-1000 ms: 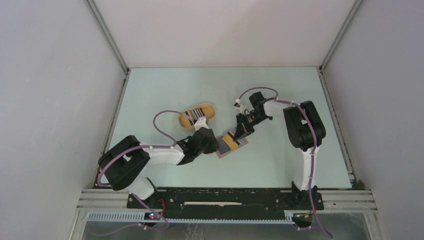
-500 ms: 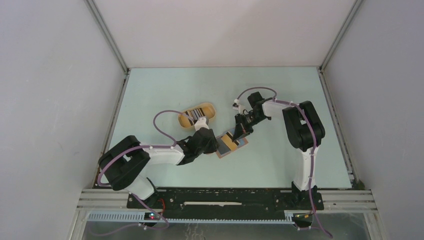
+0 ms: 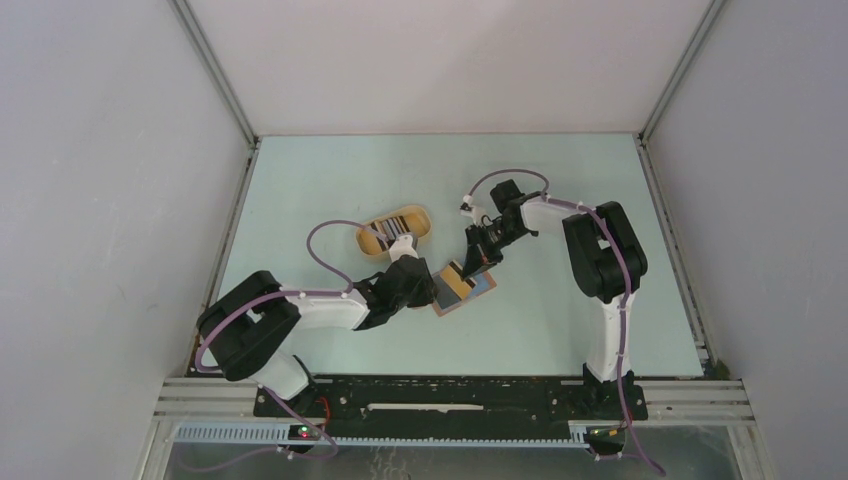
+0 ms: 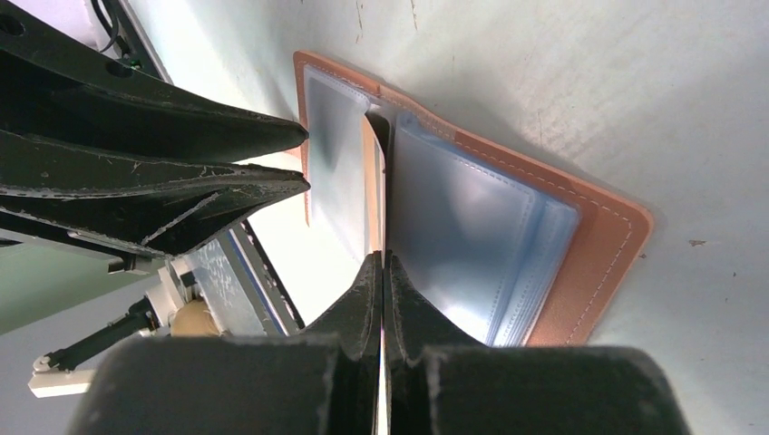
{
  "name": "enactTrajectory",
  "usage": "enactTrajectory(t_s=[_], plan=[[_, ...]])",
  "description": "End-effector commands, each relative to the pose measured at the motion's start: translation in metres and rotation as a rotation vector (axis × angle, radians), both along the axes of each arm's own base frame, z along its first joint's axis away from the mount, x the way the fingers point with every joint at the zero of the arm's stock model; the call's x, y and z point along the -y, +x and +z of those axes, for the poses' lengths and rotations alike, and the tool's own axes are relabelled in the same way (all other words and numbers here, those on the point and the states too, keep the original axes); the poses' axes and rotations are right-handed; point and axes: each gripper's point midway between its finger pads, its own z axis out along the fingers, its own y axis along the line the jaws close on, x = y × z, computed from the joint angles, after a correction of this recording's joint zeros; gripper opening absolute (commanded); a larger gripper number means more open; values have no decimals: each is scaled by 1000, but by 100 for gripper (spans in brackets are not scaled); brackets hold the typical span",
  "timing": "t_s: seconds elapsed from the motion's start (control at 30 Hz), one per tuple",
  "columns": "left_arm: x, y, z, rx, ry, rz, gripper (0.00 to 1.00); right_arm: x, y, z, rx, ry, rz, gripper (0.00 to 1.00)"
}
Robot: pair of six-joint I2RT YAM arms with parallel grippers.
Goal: Put the credit cards into the card holder
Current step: Insert the credit card into the card holder.
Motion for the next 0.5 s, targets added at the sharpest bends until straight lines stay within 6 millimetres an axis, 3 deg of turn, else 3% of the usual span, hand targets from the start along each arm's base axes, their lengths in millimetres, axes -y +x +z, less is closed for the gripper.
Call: enactTrajectory(t_s=[0.0, 0.47], plan=[[11, 8, 12, 34, -4, -15, 34, 0, 9, -9, 71, -41, 40, 0], [11, 8, 12, 36, -6, -19, 35, 2, 11, -14, 93, -98, 63, 0]])
